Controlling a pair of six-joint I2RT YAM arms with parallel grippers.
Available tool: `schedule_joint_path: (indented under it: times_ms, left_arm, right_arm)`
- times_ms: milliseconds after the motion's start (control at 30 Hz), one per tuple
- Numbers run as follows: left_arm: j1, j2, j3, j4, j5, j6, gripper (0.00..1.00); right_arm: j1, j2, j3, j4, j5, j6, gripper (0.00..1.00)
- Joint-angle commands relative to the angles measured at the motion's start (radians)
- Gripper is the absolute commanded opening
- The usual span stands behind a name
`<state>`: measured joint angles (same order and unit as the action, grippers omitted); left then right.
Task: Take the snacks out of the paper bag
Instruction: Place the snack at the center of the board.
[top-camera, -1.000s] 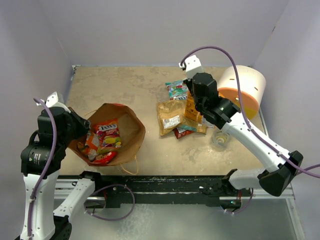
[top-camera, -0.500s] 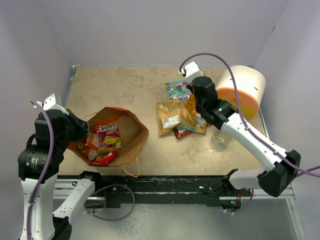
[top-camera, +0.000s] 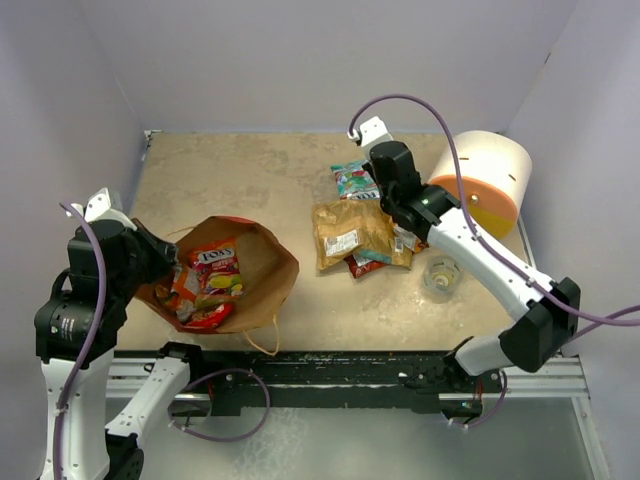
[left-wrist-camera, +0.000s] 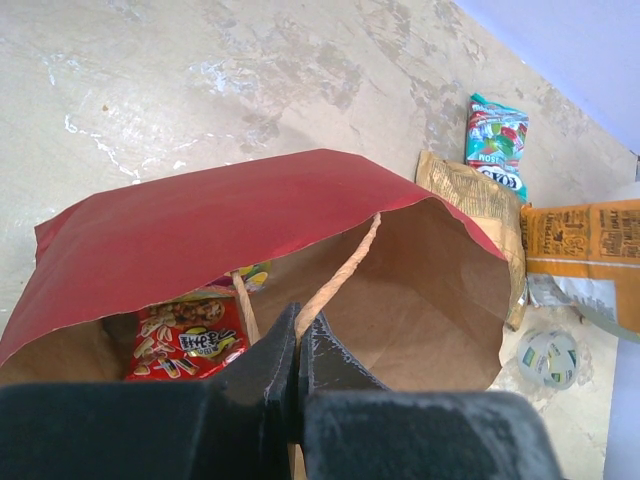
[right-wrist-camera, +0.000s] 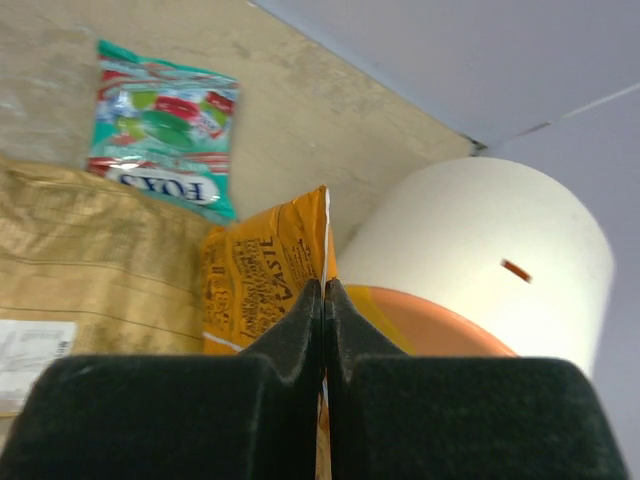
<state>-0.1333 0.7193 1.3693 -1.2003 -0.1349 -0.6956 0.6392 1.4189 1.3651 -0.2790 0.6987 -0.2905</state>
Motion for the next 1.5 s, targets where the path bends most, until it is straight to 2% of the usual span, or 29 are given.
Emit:
schedule_joint_path:
  times_ms: [0,333,600,833,1033,1467]
  left_arm:
    - [-0.004,0.005,0.047,0.014,-0.014,0.007,0.00]
    - [-0.004,0.010,0.054,0.010,-0.023,0.004,0.00]
    - [-0.004,0.004,0.054,0.003,-0.030,-0.006,0.00]
    - [-0.004,0.004,0.067,-0.006,-0.038,-0.010,0.00]
    - [-0.004,-0.004,0.067,-0.013,-0.048,-0.011,0.00]
    - [-0.004,-0.006,0.062,-0.004,-0.024,-0.001,0.00]
  right_arm:
    - [0.028,0.031,0.116,-0.053,-0.119,0.172,0.00]
    - [0.112,0.154,0.146,-0.064,-0.292,0.438,0.00]
    - [0.109,0.239,0.081,0.092,-0.525,0.695,0.00]
    - [0.101,0.340,0.040,0.183,-0.515,0.810,0.00]
    - [0.087,0.363,-0.061,0.288,-0.523,0.927,0.00]
    - [0.075,0.430,-0.226,0.491,-0.574,1.000,0.00]
